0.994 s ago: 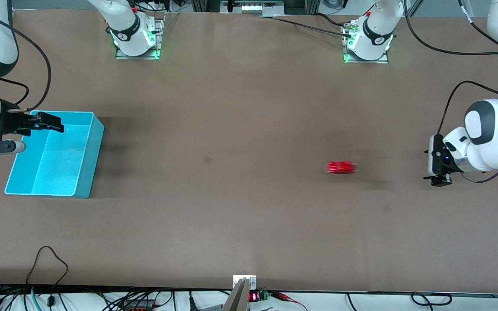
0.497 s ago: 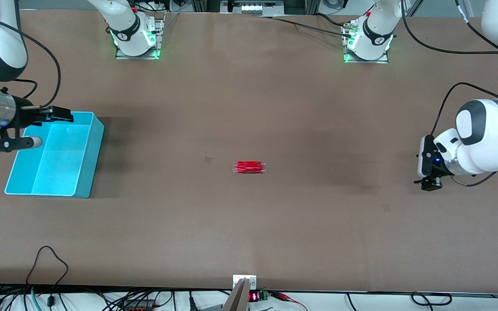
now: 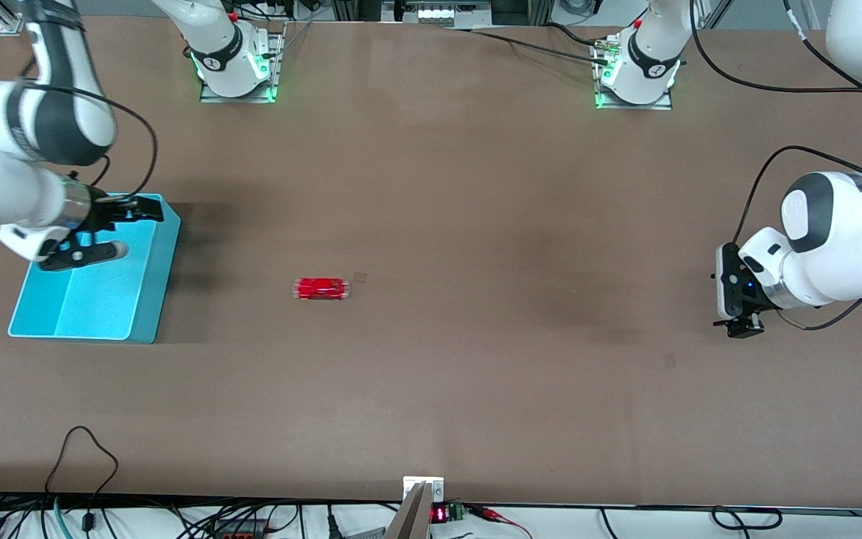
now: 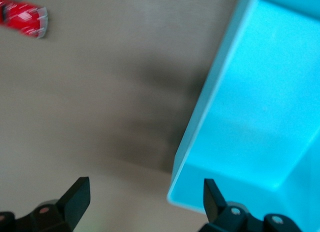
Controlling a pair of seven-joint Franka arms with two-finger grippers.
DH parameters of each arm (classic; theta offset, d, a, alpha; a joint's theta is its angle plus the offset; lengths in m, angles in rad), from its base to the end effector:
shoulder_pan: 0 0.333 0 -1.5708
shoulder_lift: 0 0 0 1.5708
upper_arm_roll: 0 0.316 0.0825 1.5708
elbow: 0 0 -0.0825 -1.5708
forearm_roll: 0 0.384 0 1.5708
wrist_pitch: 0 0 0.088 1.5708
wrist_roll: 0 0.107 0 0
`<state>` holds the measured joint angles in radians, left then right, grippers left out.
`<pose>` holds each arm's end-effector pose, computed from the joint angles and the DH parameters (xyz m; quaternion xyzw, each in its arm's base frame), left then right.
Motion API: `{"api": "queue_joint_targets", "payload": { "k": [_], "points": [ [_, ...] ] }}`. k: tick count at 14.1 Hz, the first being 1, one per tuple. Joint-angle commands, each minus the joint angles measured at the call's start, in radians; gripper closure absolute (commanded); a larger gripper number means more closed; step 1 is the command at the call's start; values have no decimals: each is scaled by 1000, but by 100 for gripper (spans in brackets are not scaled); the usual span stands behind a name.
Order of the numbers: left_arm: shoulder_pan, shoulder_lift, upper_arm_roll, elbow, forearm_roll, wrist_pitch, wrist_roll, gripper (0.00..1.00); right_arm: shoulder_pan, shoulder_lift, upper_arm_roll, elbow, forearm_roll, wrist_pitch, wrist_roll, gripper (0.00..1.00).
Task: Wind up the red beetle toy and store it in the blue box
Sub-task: 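Lower the right gripper toward the rolling car while the left gripper withdraws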
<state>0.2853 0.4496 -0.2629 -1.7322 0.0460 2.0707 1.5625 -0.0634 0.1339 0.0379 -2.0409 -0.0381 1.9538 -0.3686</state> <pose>0.6485 0.0319 0.3216 0.7150 -0.6965 -0.0067 0.0602 0.5490 -0.0169 0.3614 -0.9776 -0.1786 0.1108 0.0076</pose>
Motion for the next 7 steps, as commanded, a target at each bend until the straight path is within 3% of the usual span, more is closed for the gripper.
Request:
{"api": "queue_joint_targets", "payload": {
  "k": [1,5,7],
  "points": [
    [-53,-3,4,88,18,-108,-191,0,-7,-51,2,-129,-28,158,-290,0],
    [-70,0,2,174,18,-176,-410,0,-10,24,13,-139,-74,296,-675,0],
    [-75,-2,2,183,17,-176,-496,0,-13,79,65,-134,-74,370,-808,0]
  ]
}}
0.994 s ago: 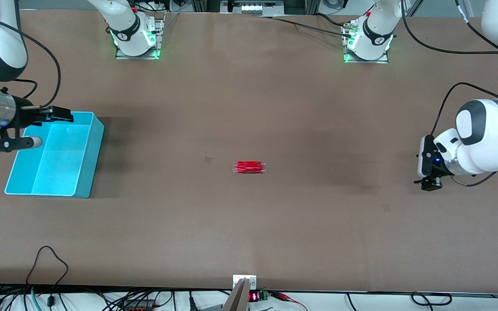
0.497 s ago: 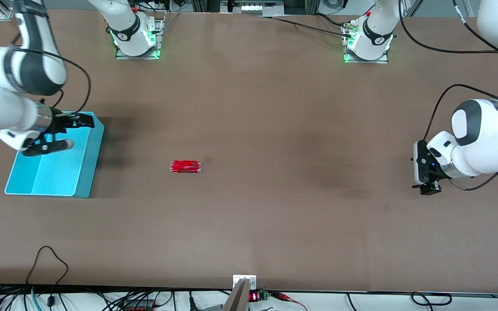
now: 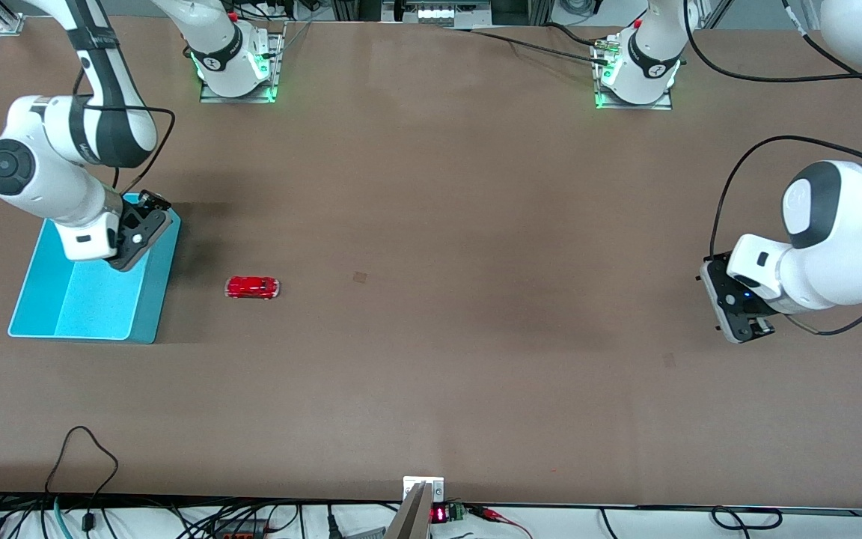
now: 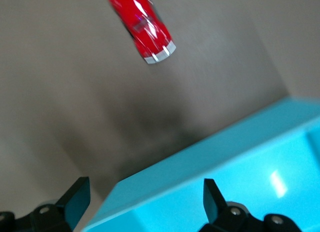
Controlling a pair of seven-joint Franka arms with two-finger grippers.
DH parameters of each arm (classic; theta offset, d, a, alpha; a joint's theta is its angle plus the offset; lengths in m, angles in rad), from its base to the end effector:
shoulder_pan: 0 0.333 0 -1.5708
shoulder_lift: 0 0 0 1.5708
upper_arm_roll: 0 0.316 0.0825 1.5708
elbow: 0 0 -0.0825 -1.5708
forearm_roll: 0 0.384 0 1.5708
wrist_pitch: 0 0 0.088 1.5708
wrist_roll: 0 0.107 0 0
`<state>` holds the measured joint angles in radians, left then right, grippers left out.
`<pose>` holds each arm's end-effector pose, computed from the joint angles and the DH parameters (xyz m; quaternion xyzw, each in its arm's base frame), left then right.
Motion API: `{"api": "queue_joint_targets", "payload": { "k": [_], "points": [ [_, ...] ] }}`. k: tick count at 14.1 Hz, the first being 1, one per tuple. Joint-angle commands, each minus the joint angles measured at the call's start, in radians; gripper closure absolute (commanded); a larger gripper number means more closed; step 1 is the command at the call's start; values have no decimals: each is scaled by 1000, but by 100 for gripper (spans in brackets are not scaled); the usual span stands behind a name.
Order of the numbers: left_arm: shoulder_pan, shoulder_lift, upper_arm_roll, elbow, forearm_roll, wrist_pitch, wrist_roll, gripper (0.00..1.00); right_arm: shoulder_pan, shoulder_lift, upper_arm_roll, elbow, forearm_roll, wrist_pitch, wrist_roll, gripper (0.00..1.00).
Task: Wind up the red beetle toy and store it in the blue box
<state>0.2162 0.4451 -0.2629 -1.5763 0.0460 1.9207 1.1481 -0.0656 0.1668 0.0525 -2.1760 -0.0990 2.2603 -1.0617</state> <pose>0.6684 -0.0059 0.3828 0.8261 -0.5608 -0.0178 0.0524 0.5454 -0.0100 0.3085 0.8476 0.5281 -0.0518 0.0069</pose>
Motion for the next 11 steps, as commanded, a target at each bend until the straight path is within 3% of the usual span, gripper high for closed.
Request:
{"api": "queue_joint_targets", "payload": {
  "k": [1,6,11],
  "points": [
    [-11,0,2,35,15,-28,-135,0,-11,71,73,5,-13,109,-132,0],
    [-47,1,4,145,18,-72,-477,0,-6,174,107,30,-11,255,-136,0],
    [-86,-12,39,170,12,-82,-733,0,0,272,109,44,-11,367,-181,0]
  ]
}}
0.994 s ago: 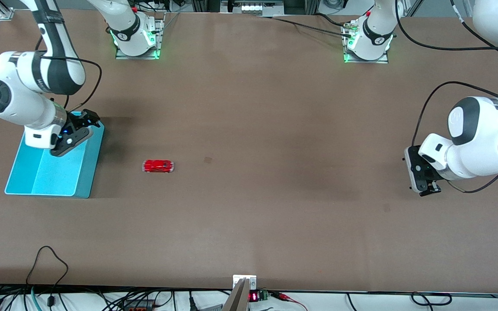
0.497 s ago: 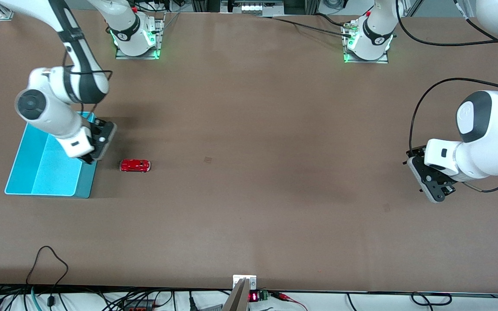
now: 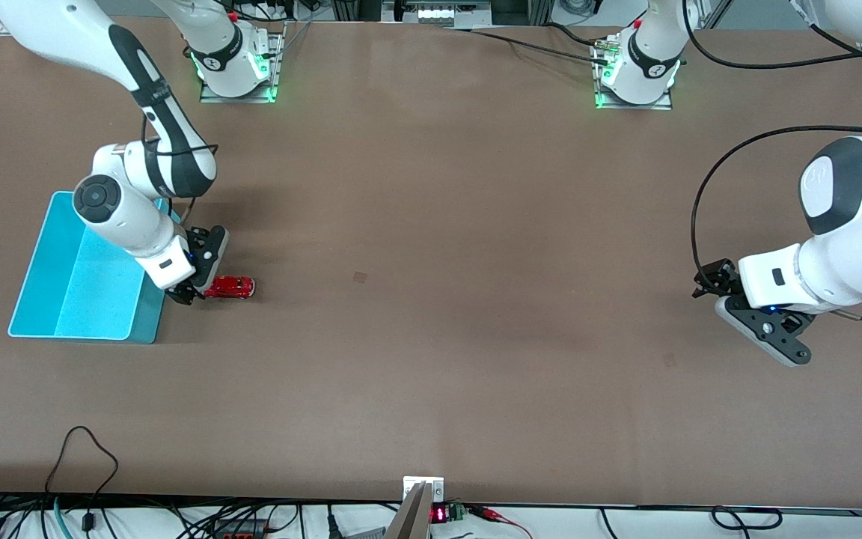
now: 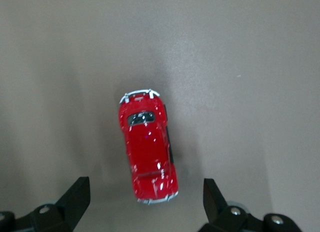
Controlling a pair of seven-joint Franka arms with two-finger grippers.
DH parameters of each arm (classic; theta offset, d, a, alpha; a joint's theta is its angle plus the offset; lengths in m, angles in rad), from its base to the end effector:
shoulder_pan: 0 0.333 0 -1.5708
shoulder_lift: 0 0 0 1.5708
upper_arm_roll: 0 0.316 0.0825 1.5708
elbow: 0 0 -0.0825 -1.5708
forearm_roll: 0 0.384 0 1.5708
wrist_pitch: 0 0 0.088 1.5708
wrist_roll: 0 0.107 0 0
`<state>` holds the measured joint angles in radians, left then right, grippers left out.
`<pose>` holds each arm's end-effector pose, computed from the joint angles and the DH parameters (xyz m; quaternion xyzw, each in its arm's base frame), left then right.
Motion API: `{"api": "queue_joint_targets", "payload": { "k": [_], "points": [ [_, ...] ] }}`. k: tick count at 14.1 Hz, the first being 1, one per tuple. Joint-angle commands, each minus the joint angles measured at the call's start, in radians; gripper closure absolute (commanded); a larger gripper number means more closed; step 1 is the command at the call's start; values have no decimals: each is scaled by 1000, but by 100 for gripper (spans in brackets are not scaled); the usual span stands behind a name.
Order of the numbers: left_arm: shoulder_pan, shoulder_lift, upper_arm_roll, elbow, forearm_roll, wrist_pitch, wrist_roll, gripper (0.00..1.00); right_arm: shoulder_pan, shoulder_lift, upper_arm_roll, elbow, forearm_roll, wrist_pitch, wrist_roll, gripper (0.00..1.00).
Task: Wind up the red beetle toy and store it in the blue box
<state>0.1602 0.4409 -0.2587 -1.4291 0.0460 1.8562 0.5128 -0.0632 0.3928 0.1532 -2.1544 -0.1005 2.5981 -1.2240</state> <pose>0.6851 -0.0349 0.4489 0.9548 -0.2956 0.0070 0.0319 0.5718 0.0535 0.2217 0.7692 0.6384 0.0252 0.0138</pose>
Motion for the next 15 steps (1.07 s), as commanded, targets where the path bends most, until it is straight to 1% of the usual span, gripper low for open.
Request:
{"api": "queue_joint_targets", "payload": {
  "k": [1,3,4,5,6,7,8,9,10,11,12,13,14,15],
  "points": [
    [-62,-27,86,22,11,-11,-168,0,9,55,9,22,-10,46,-17,0],
    [-120,-59,177,22,14,-9,-218,0,29,69,11,22,-10,66,-15,0],
    [-129,-68,208,21,11,-6,-261,0,31,84,12,22,-10,79,-15,0],
    [-129,-92,214,21,8,-9,-331,0,31,98,14,21,-11,97,-15,0],
    [-129,-117,214,12,0,-14,-391,0,31,106,14,21,-11,105,-17,11],
    [-128,-155,222,-3,-9,-22,-455,0,31,106,14,21,-13,105,-17,33],
    [-128,-184,226,-14,-12,-52,-506,0,29,104,14,22,-13,102,-18,59],
    [-128,-206,228,-14,-29,-104,-557,0,28,103,14,22,-11,100,-18,80],
    [-125,-234,236,-17,-53,-141,-582,0,26,98,14,24,-11,99,-17,96],
    [-120,-258,249,-19,-69,-175,-586,0,23,94,14,36,-8,99,-12,100],
    [-110,-269,246,-16,-71,-234,-580,0,25,80,16,51,-1,93,3,100],
    [-93,-283,245,-22,-77,-256,-571,0,31,54,16,71,10,55,41,100],
    [-82,-321,240,-66,-80,-255,-566,0,36,28,16,109,42,-31,110,100],
    [-83,-370,237,-136,-80,-237,-565,0,40,3,16,143,62,-108,167,100]
  ]
}}
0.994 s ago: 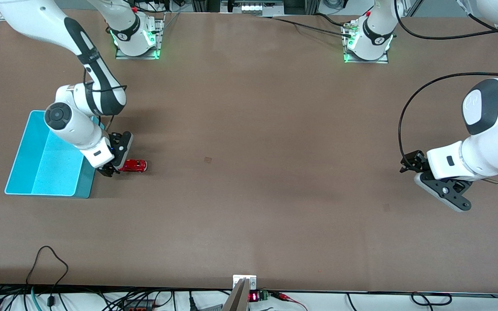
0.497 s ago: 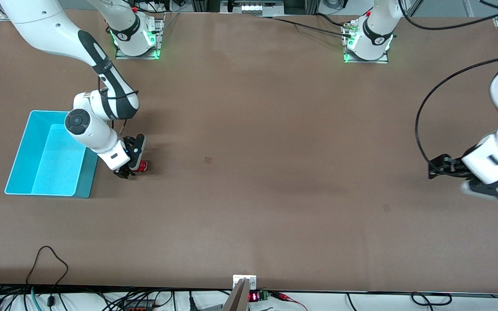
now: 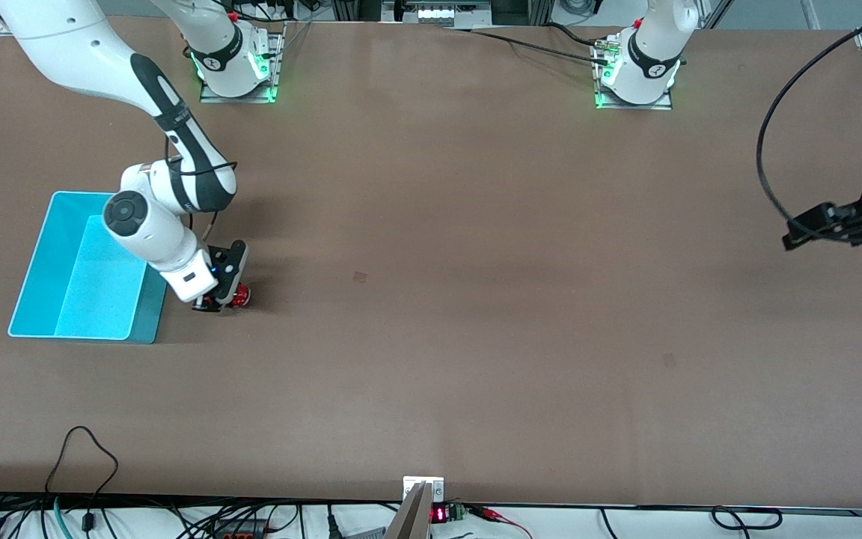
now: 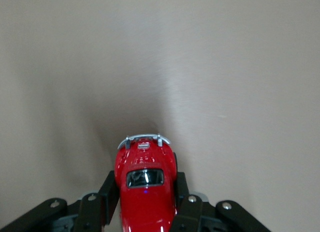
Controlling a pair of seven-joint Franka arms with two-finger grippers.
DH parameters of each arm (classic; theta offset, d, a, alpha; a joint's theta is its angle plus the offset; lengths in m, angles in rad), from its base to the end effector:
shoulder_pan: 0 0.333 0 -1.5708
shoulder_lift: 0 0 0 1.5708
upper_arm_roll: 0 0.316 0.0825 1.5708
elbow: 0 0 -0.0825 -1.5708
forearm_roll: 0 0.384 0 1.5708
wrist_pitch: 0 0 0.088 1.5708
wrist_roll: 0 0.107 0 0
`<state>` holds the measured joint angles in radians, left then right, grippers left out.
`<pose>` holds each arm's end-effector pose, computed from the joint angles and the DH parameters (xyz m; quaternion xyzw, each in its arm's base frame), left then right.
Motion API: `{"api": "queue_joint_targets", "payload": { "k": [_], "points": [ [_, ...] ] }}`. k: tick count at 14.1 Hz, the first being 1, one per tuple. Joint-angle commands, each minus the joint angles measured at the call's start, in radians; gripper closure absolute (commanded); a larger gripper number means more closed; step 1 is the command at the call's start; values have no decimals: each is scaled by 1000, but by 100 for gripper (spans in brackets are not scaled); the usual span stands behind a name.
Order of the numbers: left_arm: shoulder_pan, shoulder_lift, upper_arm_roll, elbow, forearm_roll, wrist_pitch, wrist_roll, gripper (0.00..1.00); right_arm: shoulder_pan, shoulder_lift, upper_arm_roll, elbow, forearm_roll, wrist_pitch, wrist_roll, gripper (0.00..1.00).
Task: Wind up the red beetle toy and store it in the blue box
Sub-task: 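Lift the car into the blue box and open the right gripper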
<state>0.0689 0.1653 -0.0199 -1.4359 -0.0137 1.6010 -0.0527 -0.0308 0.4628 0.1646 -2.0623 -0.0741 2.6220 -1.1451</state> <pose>0.6070 0.0294 0.5949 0.9987 0.0512 -0.0001 0.0085 0.5975 0.0802 0.2190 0.7887 0.6124 0.0536 0.0113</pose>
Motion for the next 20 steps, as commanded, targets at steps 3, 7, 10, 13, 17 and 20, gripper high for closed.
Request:
{"api": "queue_joint_targets", "payload": {
  "k": [3,7,10,13,17,20],
  "points": [
    [6,-205,-17,-303,-19,120,2,0,-20,-177,-16,71,57,-236,323,100],
    [9,-214,-15,-296,-15,71,2,0,-49,-204,-182,82,60,-303,644,100],
    [8,-221,-18,-298,-12,57,7,0,-73,-161,-281,71,60,-323,793,100],
    [11,-230,-17,-304,-12,36,40,0,-75,-87,-316,76,53,-313,1005,100],
    [9,-233,-17,-307,-8,36,40,0,-90,0,-323,73,53,-267,1039,77],
    [9,-231,-18,-308,-8,36,40,0,-92,-31,-323,76,43,-273,1018,0]
  ]
}}
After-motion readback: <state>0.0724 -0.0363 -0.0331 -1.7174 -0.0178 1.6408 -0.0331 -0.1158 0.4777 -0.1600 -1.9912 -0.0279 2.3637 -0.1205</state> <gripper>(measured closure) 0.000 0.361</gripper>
